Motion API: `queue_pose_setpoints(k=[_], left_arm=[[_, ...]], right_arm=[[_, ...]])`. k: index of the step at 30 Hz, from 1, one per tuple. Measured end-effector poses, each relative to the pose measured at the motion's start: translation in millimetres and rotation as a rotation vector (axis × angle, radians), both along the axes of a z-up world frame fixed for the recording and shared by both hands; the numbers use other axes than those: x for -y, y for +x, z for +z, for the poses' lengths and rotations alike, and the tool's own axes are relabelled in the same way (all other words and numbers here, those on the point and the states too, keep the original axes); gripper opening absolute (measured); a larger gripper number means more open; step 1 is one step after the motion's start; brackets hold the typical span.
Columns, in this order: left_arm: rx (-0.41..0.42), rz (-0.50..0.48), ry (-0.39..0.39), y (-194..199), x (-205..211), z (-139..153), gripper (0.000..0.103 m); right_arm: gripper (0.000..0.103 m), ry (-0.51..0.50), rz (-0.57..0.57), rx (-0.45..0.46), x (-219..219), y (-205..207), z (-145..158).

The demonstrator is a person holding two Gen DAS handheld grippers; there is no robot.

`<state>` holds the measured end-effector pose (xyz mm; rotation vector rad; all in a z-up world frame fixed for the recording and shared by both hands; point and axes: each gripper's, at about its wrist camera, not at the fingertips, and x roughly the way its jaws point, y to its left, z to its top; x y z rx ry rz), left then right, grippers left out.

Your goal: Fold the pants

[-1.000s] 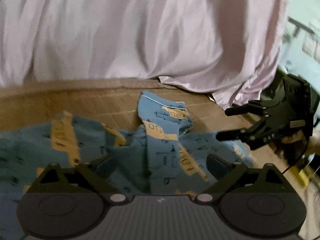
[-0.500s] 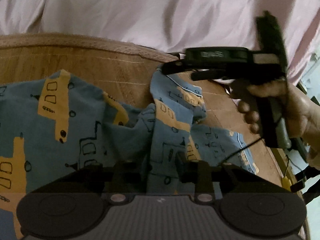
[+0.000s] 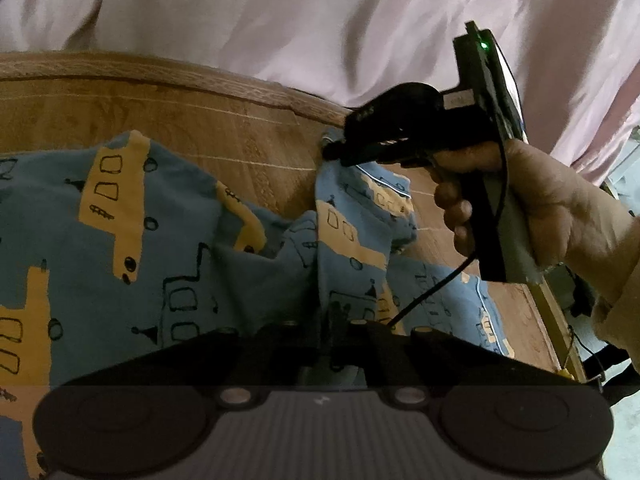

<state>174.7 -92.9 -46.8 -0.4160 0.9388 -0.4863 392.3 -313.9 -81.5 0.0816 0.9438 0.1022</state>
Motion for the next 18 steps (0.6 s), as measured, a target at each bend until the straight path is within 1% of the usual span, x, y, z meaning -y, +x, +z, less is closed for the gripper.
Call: queue_pose_setpoints(k=[1,3,4,8,10,13,16,18], left_arm=[[-0.001,0.003,0.006,-0.6,0.3,0.6,0.002],[0.003,0.007,0.017,-1.7,1.9,3.0,0.001],[0.01,0.006,0.024,-2.5,3.3,5.5,0.001],[0.081,-0.02,0.068,-6.6,12.8,22.1,0.001],[0.122,-0.048,0.086,-11.6,19.1,31.8,0.001],[0.192,-0.114,0.127,-25.3,32.4,46.0,0.001],[0.267,-0.204,0.187,-44.3,49.4,53.7,0.001],[0.293,-0.266,0.225,-55.5,61.1,52.5,0.001]], right_arm=[[0.001,0.019,0.0,0.0,3.4,-1.2,0.3],[0.001,0.109,-0.025,0.014,15.6,-6.4,3.2],[0.001,0.142,-0.038,0.04,22.7,-12.0,7.1],[0.001,0.195,-0.019,0.215,49.4,-49.1,34.5],[0.001,0.253,-0.034,0.304,72.6,-78.7,48.9],[0.001,0.305,-0.09,0.389,109.1,-128.9,64.5],[0.001,0.312,-0.156,0.435,138.1,-180.4,68.6],[0.001,0.308,-0.205,0.429,152.4,-214.2,60.1]])
